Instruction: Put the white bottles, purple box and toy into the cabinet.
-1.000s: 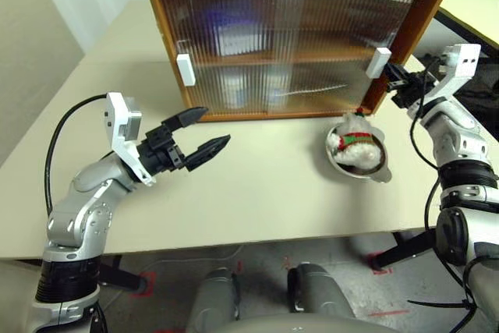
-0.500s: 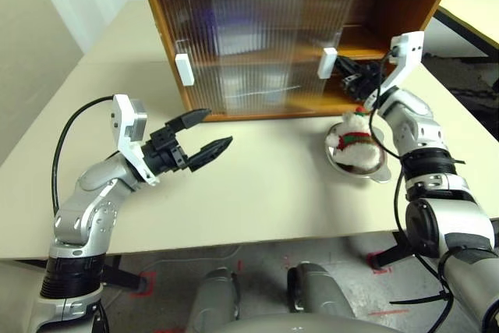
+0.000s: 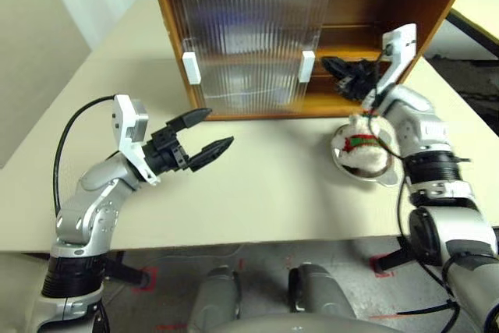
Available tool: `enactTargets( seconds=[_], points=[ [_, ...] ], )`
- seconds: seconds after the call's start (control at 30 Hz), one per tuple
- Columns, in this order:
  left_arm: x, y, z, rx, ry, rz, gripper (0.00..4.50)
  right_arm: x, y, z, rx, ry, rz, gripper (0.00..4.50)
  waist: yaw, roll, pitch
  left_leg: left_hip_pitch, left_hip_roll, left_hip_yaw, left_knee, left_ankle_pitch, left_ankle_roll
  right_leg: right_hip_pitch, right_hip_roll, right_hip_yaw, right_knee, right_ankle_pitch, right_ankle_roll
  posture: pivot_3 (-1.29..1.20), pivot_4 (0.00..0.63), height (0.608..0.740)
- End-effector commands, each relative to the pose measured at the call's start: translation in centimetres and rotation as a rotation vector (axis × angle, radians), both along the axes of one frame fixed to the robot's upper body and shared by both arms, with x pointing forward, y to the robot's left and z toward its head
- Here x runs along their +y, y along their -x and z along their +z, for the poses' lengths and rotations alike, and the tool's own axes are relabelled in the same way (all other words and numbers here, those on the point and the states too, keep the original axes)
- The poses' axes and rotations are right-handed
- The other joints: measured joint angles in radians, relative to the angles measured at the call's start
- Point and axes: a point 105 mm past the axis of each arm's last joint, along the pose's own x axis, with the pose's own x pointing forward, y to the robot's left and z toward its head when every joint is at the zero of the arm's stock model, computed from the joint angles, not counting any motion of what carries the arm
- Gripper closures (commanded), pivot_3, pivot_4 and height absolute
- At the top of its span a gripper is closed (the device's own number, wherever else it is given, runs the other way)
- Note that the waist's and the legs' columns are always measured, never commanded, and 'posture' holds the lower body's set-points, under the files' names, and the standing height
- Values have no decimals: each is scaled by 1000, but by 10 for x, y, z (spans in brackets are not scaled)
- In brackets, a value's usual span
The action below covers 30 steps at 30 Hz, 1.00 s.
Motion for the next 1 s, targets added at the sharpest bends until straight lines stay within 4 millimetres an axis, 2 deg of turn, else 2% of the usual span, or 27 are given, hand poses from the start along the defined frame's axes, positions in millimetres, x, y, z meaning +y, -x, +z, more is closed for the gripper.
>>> enactTargets(
  seconds=[0.03,0.1,0.17,0.2,0.3,0.43,0.57,0.7,0.83,0.97,1.0],
  points=[
    [3,-1,-6,13,-16,14,0,-30,13,3,44,31,-16,3019,5,0,0,-1,0,0,0,0,0,0,0,0,-1,-1,0,100,0,740],
    [3,-1,-7,16,-18,11,0,-54,28,1,120,96,-15,2226,6,1,1,-1,0,0,-1,0,0,-1,0,0,-1,-2,-1,87,0,740],
    [3,-1,-8,19,-19,7,0,-70,41,1,187,153,-14,1481,8,1,1,-1,0,0,-1,0,0,-1,0,0,-2,-4,-3,87,0,740],
    [3,-1,-8,20,-20,3,0,-78,52,-1,252,187,3,1122,11,1,1,-1,0,0,-1,0,0,-1,0,0,-2,-9,-11,72,0,740],
    [3,-3,-9,22,-21,-4,0,-85,74,-2,388,227,26,27,13,1,1,0,0,0,-1,0,0,-1,0,1,-2,-10,-12,64,0,740],
    [1,-5,-9,24,-18,-14,0,-82,86,-12,508,212,23,27,0,0,1,1,1,0,-1,0,0,1,1,1,-2,-10,-11,51,0,740],
    [-1,-5,-10,28,-12,-18,0,-75,98,-42,674,155,37,27,2,-1,0,1,0,0,-1,0,0,2,1,0,-3,-9,-10,58,0,740],
    [-1,-4,-10,26,-11,-13,0,-69,92,-49,705,85,14,27,2,-2,0,0,-1,0,0,0,0,2,0,1,-4,-9,-9,68,0,740],
    [0,-5,-11,14,-31,-7,0,-74,81,-65,733,68,-63,27,3,-2,1,0,-1,0,0,0,0,2,1,0,-4,-9,-9,77,0,740],
    [1,-5,-8,6,-28,-1,0,-68,76,-73,750,32,-54,27,4,-3,1,0,-1,-1,0,0,0,2,1,0,-4,-9,-9,83,0,740],
    [1,-5,-8,3,-31,1,0,-68,76,-73,750,32,-52,191,4,-3,1,0,-1,-1,0,0,0,2,1,0,-4,-9,-9,84,0,740]
  ],
)
